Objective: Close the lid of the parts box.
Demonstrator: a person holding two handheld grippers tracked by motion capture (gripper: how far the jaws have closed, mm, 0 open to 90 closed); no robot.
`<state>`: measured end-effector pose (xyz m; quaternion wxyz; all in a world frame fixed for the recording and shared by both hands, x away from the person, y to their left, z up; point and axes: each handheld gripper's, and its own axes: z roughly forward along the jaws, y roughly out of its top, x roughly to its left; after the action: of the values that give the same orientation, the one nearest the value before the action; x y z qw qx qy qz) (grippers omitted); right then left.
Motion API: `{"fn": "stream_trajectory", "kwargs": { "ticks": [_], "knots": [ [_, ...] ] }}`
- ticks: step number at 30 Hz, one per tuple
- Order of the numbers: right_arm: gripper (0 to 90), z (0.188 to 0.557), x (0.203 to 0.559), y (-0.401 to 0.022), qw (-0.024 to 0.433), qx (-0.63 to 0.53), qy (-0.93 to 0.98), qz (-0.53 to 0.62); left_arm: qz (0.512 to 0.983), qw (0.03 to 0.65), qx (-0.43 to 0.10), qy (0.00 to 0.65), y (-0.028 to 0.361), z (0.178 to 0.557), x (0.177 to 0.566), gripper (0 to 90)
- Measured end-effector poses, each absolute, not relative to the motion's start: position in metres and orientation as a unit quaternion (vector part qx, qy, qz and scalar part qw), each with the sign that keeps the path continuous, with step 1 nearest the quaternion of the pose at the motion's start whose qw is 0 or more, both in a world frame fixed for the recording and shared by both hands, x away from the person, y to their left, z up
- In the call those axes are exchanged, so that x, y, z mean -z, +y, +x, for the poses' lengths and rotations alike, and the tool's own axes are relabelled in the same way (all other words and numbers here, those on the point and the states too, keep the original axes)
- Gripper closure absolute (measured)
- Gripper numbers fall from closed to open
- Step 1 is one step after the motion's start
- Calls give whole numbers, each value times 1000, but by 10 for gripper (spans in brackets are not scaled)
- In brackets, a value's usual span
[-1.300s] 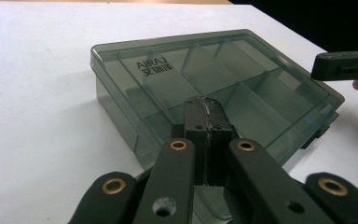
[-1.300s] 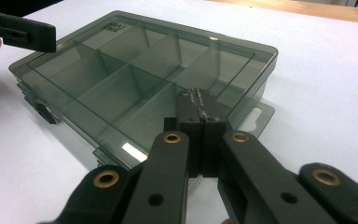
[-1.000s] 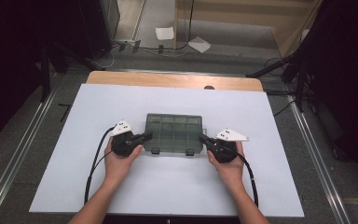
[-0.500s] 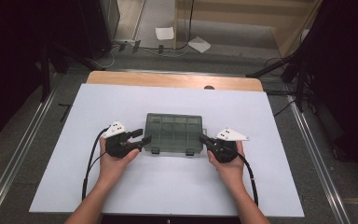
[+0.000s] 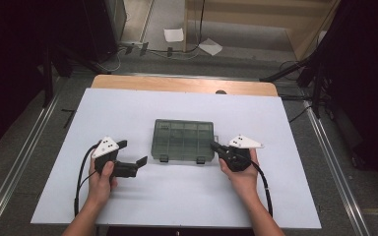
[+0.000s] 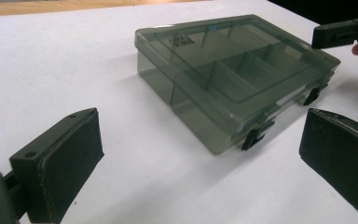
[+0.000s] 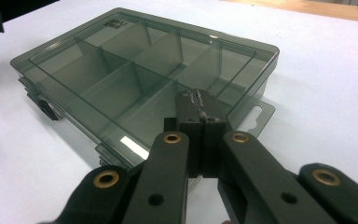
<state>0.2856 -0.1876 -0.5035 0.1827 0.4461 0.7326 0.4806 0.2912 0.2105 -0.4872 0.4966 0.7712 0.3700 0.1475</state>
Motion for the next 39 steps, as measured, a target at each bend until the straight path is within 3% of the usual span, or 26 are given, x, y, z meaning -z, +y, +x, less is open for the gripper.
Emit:
{"fn": "stream_trajectory", "kwargs": {
  "ticks": [3,5,10,12,16,19,39],
  "knots": [
    [900,284,504,-189,183,-481,731,448,770,498,-150,370,217,287,487,0],
    [791,282,504,-191,179,-487,728,448,770,497,-154,371,220,284,486,0],
    [617,275,504,-200,182,-495,721,448,768,497,-155,373,226,280,487,0],
    [495,273,505,-205,183,-500,719,446,770,493,-159,373,228,279,487,0],
    [156,266,504,-214,191,-493,719,451,770,493,-157,373,231,277,487,0],
    [14,260,505,-220,187,-492,723,447,770,493,-159,373,232,277,488,0],
    [0,223,505,-266,211,-485,712,461,767,489,-166,381,245,268,488,0]
  ]
}}
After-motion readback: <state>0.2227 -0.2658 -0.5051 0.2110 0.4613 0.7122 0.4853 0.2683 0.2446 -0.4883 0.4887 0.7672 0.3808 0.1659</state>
